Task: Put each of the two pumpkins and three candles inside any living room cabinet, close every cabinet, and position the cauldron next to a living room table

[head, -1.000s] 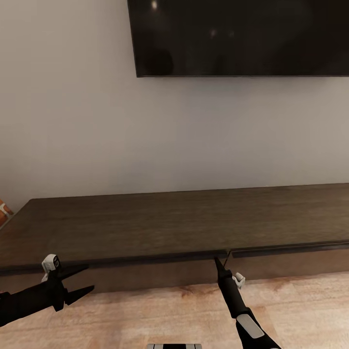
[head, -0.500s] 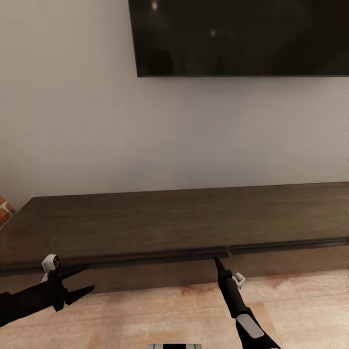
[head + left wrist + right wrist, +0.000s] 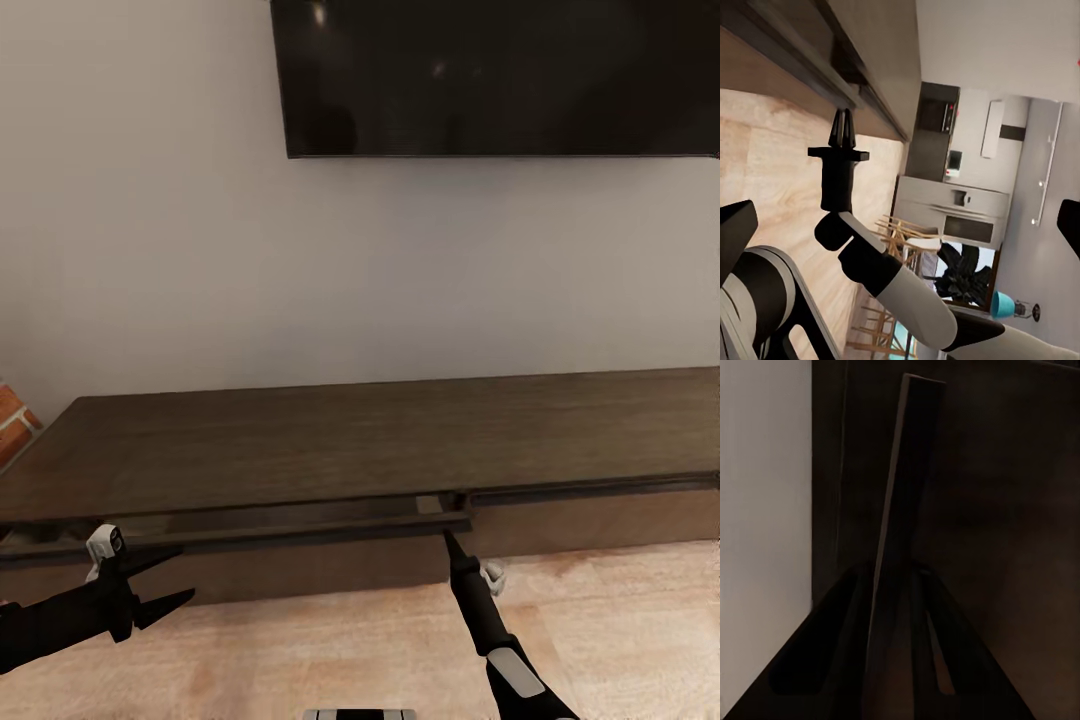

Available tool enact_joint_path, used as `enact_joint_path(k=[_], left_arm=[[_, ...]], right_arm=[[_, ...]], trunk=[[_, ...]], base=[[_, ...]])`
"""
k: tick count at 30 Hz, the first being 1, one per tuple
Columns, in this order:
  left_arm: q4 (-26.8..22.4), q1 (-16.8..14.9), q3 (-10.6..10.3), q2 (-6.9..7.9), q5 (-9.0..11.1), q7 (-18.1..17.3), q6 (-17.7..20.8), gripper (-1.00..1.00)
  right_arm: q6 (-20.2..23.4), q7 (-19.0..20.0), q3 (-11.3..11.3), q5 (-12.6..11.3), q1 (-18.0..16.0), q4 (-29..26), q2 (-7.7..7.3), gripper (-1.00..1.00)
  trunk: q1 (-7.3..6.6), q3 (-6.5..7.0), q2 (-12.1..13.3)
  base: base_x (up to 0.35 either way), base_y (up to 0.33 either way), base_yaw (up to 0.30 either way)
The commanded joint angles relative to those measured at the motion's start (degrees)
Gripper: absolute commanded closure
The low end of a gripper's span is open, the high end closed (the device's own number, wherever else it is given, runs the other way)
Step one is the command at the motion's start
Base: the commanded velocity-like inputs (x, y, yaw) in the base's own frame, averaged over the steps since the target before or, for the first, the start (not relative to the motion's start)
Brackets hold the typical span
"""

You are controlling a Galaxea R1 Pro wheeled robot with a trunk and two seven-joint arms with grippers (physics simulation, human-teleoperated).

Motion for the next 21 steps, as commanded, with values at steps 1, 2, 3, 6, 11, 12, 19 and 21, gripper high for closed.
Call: enact_joint_path(k=[1, 2, 3, 6, 11, 12, 19, 21], left_arm=[[0.0, 0.0, 0.0, 0.0, 0.0, 0.0, 0.0, -1.0], [0.0, 0.0, 0.0, -0.01, 0.0, 0.0, 0.0, -1.0], [0.0, 0.0, 0.0, -0.01, 0.0, 0.0, 0.0, -1.0], [0.0, 0.0, 0.0, 0.0, 0.0, 0.0, 0.0, -1.0], [0.0, 0.0, 0.0, 0.02, 0.0, 0.0, 0.0, -1.0], [0.0, 0.0, 0.0, 0.0, 0.0, 0.0, 0.0, -1.0], [0.0, 0.0, 0.0, -0.01, 0.0, 0.0, 0.0, -1.0], [0.0, 0.0, 0.0, -0.01, 0.0, 0.0, 0.0, -1.0]], right_arm=[[0.2, 0.4, 0.9, 0.4, 0.0, 0.1, 0.08, 1.0], [0.2, 0.3, 0.9, 0.4, 0.0, 0.1, 0.1, 1.0], [0.2, 0.0, 0.9, 0.4, 0.0, 0.1, 0.1, 1.0], [0.1, -1.0, 0.9, 0.4, 0.0, 0.1, 0.09, 1.0], [0.0, -1.3, 0.9, 0.4, 0.0, 0.1, 0.08, 1.0], [0.0, -1.3, 0.9, 0.4, 0.0, 0.1, 0.11, 1.0], [0.0, -1.3, 0.9, 0.4, 0.0, 0.1, 0.06, 1.0], [0.0, -1.3, 0.9, 0.4, 0.0, 0.0, 0.05, 1.0]], trunk=[[0.0, -0.01, 0.0], [0.0, -0.01, 0.0], [0.0, -0.01, 0.0], [0.0, -0.01, 0.0], [0.0, -0.01, 0.0], [0.0, -0.01, 0.0], [0.0, -0.01, 0.0], [0.0, -0.01, 0.0]], base=[[-0.152, 0.0, 0.0], [-0.152, 0.0, 0.0], [-0.152, 0.0, 0.0], [-0.152, 0.0, 0.0], [-0.152, 0.0, 0.0], [-0.152, 0.0, 0.0], [-0.152, 0.0, 0.0], [-0.152, 0.0, 0.0]])
